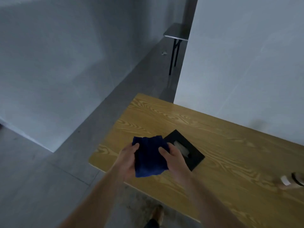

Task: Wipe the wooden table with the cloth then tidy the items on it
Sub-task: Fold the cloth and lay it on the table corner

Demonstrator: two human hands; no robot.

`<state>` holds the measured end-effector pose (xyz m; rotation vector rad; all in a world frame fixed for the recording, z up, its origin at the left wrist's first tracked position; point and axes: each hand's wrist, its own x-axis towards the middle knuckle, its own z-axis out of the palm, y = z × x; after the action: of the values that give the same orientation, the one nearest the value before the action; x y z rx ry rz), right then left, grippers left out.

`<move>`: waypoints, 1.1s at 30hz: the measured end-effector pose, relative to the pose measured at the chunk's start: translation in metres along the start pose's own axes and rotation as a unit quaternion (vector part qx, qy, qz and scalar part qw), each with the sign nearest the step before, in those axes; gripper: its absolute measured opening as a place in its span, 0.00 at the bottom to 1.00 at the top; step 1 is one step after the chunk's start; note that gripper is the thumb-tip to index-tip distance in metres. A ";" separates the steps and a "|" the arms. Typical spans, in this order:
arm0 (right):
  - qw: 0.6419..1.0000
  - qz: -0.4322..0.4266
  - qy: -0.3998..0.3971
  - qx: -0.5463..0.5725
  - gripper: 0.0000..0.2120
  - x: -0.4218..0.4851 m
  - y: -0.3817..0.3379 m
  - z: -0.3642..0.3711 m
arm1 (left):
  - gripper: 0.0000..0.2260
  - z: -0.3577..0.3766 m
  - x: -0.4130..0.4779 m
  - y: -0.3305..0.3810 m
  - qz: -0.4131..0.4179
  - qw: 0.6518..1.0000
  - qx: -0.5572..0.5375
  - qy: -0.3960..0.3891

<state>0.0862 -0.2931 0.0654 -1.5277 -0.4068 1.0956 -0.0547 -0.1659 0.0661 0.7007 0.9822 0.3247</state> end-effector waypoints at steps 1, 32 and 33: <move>1.000 -0.004 0.013 -0.016 0.08 0.013 -0.003 0.006 | 0.15 -0.001 0.011 0.010 0.010 1.000 0.021 0.016; 0.915 0.015 0.316 -0.252 0.12 0.445 -0.031 0.096 | 0.12 -0.023 0.453 0.210 0.159 0.836 0.526 0.013; 0.912 0.019 0.318 -0.259 0.12 0.455 -0.029 0.095 | 0.13 -0.023 0.465 0.212 0.172 0.817 0.550 0.015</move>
<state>0.2477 0.1166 -0.0870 -2.2628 -0.2160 0.4679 0.1847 0.2545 -0.1006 1.9552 1.0268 0.0395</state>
